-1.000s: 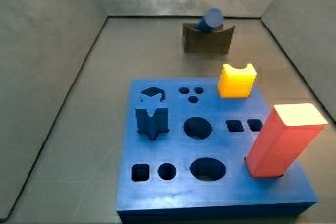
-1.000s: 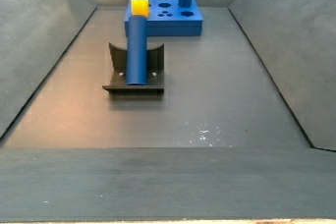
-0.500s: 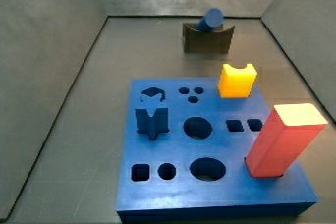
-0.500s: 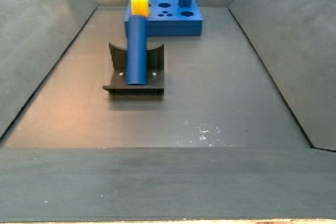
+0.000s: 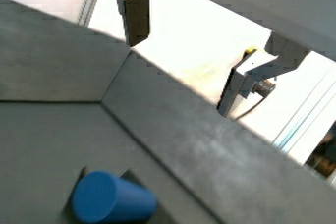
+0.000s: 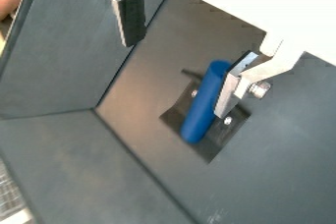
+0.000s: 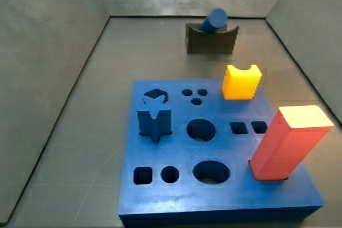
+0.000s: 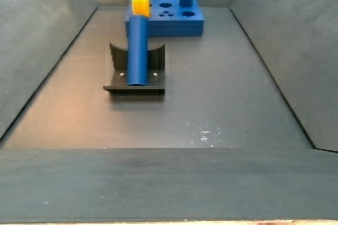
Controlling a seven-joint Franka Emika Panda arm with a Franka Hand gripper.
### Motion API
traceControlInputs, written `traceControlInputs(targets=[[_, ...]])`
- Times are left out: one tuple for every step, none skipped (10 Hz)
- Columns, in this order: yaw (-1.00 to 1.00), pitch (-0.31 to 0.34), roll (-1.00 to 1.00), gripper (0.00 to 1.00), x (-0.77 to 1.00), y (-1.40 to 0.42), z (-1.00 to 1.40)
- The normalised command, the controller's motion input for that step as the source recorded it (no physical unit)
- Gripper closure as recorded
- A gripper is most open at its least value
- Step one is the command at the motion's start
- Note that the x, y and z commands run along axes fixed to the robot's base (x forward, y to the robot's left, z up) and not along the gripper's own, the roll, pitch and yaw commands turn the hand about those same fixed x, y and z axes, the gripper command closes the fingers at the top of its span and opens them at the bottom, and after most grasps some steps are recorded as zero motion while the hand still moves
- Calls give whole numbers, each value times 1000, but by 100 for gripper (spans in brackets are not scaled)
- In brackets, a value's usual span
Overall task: Pick up the round object. Move up. Place the round object on the fixture. Regrasp the round object. Move to above the board. Insert the round object.
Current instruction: Regrasp the round object.
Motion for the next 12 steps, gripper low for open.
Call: traceControlInputs(targets=[[219, 175, 524, 0, 124, -58, -12], [235, 147, 351, 0, 125, -58, -10], [241, 116, 233, 0, 117, -42, 0], [236, 61, 180, 0, 95, -46, -6], [226, 32, 168, 0, 89, -52, -9], [215, 19, 160, 0, 93, -54, -12], [92, -6, 145, 0, 39, 44, -1000], [73, -18, 145, 0, 43, 45, -1000], [64, -45, 130, 0, 49, 42, -1000], [55, -58, 97, 0, 53, 37, -1000], [45, -71, 72, 0, 58, 35, -1000], [24, -75, 55, 0, 64, 34, -1000]])
